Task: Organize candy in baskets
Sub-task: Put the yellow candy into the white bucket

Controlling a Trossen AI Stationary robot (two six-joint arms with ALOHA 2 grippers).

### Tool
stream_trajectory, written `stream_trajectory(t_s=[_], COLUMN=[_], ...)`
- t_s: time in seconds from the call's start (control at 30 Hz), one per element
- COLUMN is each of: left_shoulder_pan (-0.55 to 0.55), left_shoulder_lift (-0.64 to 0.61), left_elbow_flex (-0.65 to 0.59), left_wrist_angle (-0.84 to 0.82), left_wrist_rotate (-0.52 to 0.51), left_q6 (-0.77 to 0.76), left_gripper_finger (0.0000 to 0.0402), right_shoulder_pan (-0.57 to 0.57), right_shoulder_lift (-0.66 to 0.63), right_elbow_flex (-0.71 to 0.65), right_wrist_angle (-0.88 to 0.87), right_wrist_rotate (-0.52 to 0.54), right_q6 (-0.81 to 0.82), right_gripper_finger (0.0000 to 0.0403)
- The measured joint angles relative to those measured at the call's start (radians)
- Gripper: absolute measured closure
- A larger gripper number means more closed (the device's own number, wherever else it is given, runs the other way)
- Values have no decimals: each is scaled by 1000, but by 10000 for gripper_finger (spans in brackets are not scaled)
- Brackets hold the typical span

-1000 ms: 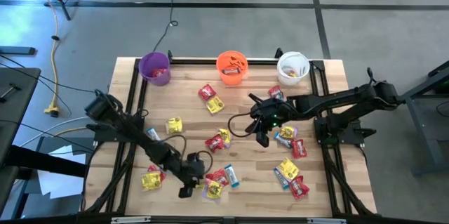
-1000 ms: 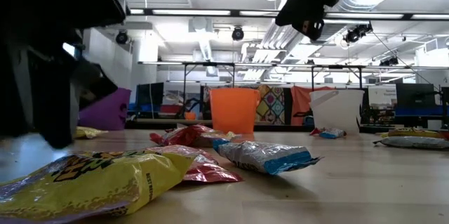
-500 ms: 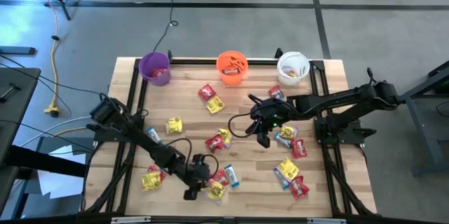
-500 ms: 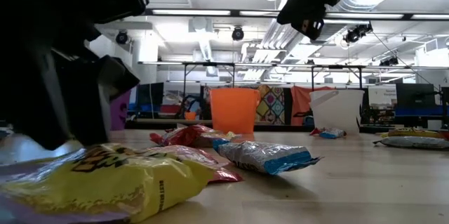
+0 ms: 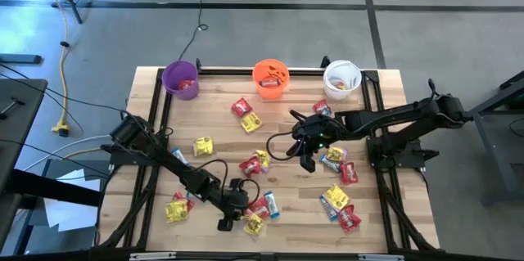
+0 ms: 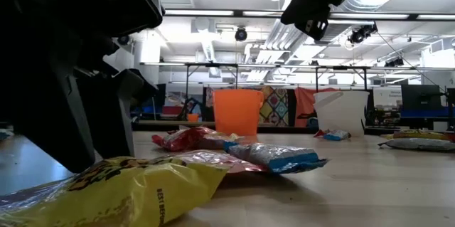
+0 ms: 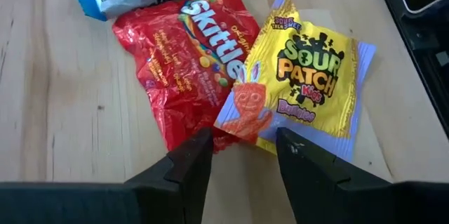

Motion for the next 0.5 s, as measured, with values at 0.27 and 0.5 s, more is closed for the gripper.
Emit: stream_trajectory(t_s=[0.27, 0.5], left_shoulder_pan=[-2, -2], left_shoulder_lift=[1, 1], left_elbow_flex=[-1, -2], left_wrist_angle=[2, 10], left_wrist_rotate=[2, 45], left_q6=[38, 57], left_gripper_finger=[327, 397], right_shoulder_pan=[0, 0], right_shoulder_lift=[0, 0], right_elbow_flex=[0, 0], right_wrist_angle=[1, 1], right_wrist_rotate=[0, 0], right_q6=[0, -1], right_gripper_finger=[403, 403])
